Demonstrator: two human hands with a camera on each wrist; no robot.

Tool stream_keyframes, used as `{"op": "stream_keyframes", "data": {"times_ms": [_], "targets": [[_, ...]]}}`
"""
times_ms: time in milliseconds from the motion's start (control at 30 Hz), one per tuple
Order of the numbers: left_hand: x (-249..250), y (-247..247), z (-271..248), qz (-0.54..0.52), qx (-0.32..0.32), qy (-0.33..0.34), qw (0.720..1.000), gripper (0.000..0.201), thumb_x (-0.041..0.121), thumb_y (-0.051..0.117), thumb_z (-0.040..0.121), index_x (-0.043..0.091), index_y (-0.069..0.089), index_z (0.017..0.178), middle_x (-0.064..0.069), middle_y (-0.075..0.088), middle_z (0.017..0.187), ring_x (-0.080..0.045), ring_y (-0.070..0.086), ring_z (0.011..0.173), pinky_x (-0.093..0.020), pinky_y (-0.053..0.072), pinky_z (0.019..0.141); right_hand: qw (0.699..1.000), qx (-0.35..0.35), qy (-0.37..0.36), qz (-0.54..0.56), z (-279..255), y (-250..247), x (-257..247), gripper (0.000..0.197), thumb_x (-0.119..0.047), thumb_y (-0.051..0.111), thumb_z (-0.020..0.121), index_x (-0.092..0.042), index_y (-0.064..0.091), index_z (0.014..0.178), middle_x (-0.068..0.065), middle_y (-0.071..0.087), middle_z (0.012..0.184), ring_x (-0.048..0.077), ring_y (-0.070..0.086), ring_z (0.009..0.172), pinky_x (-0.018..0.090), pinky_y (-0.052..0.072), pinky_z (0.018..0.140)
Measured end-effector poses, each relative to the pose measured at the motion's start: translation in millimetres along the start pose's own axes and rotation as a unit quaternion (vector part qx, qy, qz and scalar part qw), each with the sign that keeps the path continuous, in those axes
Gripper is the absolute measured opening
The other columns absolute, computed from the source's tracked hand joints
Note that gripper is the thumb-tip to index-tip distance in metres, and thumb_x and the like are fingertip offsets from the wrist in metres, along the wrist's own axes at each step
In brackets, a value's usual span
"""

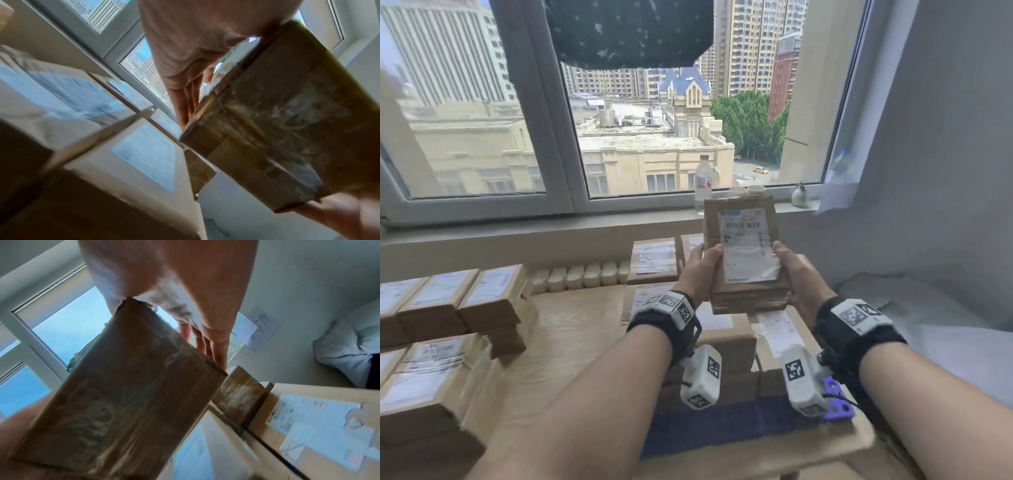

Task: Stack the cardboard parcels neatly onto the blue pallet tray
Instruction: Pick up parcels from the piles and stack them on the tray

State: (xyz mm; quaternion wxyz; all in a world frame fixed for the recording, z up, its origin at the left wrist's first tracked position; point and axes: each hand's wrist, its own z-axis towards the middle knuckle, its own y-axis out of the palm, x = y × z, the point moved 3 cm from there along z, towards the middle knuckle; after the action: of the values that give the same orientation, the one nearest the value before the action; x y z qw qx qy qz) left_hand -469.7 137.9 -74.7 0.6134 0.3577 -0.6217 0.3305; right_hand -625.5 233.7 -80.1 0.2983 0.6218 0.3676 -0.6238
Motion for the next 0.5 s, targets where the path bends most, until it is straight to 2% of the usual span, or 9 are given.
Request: {"op": "stream_keyframes", "data": {"times_ms": [67,100,200,233,267,300,367,433,500], "targets": [[-5,25,10,0.021,-0.016,-0.010,1.000,0.078,0.056,0.055,0.077,0.001,0.049,0.132,-0.015,0.069,0.109,-0.025,0.070,0.089,-0.031,0.058,0.067,0.999,0.008,0.026,0.042,20,-25,10,0.101,-0.077,0.073,0.053,-0.005,0.057,0.123,0.020,0.070,0.110,0.037,0.070,0.097,0.055,0.053,0.093],[-7,34,14,0.032,-0.032,-0.015,0.999,0.079,0.058,0.054,0.074,0.001,0.053,0.129,-0.017,0.069,0.112,-0.028,0.070,0.094,-0.036,0.058,0.074,0.998,0.009,0.034,0.057,26,-34,12,0.098,-0.070,0.075,0.055,-0.005,0.054,0.126,0.017,0.070,0.112,0.033,0.071,0.099,0.052,0.054,0.091],[-6,58,17,0.110,-0.054,-0.011,0.992,0.052,0.057,0.042,0.088,0.016,0.067,0.109,-0.011,0.068,0.117,-0.028,0.063,0.109,-0.043,0.047,0.097,0.995,0.042,0.047,0.077,41,-63,21,0.069,-0.040,0.072,0.079,0.001,0.048,0.129,0.020,0.066,0.115,0.033,0.068,0.101,0.046,0.056,0.088],[-8,61,19,0.148,-0.050,0.000,0.988,0.052,0.059,0.036,0.091,0.021,0.067,0.110,-0.010,0.065,0.124,-0.027,0.058,0.116,-0.042,0.042,0.102,0.995,0.046,0.051,0.078,46,-70,28,0.061,-0.034,0.069,0.084,0.002,0.047,0.128,0.021,0.065,0.116,0.034,0.068,0.102,0.045,0.056,0.087],[-13,61,21,0.187,-0.036,0.004,0.982,0.055,0.058,0.033,0.094,0.021,0.065,0.118,-0.009,0.061,0.131,-0.026,0.054,0.122,-0.041,0.037,0.106,0.994,0.049,0.061,0.075,50,-77,37,0.058,-0.031,0.068,0.085,0.003,0.047,0.128,0.022,0.065,0.116,0.035,0.067,0.102,0.045,0.056,0.087],[-19,57,23,0.225,-0.016,0.002,0.974,0.055,0.053,0.031,0.099,0.016,0.062,0.125,-0.009,0.058,0.135,-0.026,0.051,0.126,-0.038,0.035,0.106,0.994,0.049,0.070,0.073,52,-80,46,0.057,-0.030,0.067,0.085,0.003,0.049,0.127,0.021,0.066,0.115,0.035,0.068,0.102,0.045,0.056,0.088],[-31,45,29,0.309,0.035,-0.005,0.950,0.047,0.041,0.033,0.104,0.012,0.058,0.130,-0.009,0.057,0.136,-0.025,0.051,0.125,-0.035,0.036,0.104,0.992,0.052,0.094,0.061,60,-83,65,0.055,-0.031,0.068,0.085,0.004,0.052,0.125,0.020,0.067,0.113,0.034,0.068,0.101,0.045,0.054,0.092],[-43,33,35,0.388,0.071,-0.016,0.919,0.040,0.033,0.041,0.099,0.019,0.057,0.133,-0.006,0.056,0.140,-0.025,0.049,0.128,-0.038,0.037,0.108,0.992,0.046,0.111,0.043,69,-83,85,0.066,-0.039,0.073,0.075,0.003,0.056,0.123,0.020,0.068,0.112,0.034,0.068,0.101,0.047,0.052,0.097],[-56,26,39,0.459,0.082,-0.046,0.884,0.045,0.032,0.047,0.093,0.028,0.052,0.138,-0.001,0.050,0.146,-0.024,0.043,0.134,-0.043,0.034,0.112,0.991,0.032,0.127,0.034,83,-82,110,0.083,-0.050,0.078,0.058,0.000,0.058,0.120,0.017,0.070,0.110,0.032,0.069,0.099,0.047,0.051,0.098]]}}
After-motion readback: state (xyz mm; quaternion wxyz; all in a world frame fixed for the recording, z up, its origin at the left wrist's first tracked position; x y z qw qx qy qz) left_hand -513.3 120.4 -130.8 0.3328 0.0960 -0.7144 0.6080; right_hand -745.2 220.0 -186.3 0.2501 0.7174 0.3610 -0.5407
